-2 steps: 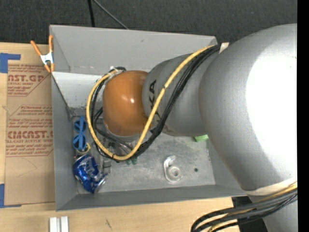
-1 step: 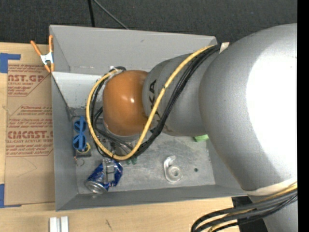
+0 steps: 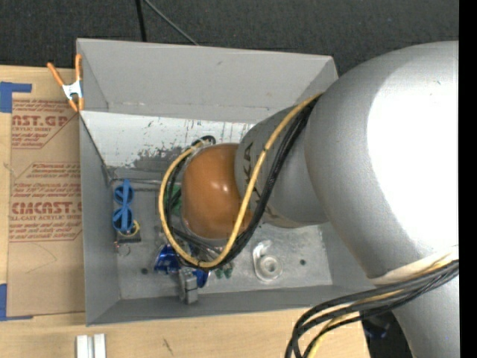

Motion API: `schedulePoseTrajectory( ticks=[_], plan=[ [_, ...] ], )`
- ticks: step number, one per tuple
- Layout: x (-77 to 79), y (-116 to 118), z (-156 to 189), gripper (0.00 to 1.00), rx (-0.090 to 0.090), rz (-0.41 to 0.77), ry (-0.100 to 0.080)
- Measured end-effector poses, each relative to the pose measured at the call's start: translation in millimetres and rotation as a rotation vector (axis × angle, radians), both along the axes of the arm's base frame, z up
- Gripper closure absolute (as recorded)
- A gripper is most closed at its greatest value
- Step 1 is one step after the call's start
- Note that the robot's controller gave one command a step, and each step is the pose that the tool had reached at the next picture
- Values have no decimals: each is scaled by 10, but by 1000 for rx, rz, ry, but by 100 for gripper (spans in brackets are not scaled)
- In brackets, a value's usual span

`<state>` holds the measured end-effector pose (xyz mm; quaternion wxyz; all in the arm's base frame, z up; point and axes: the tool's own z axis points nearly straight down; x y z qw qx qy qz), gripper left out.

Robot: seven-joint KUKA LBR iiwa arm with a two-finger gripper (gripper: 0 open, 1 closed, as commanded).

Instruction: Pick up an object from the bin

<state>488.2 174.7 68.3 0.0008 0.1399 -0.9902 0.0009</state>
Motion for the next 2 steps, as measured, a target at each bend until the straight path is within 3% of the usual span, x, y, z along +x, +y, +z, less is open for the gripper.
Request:
schedulePoseTrajectory(
  ticks=[1, 2],
  plan=[
    [19, 28, 36, 100, 4, 2, -5],
    [206, 508, 1364, 100, 7, 32, -11]
  ],
)
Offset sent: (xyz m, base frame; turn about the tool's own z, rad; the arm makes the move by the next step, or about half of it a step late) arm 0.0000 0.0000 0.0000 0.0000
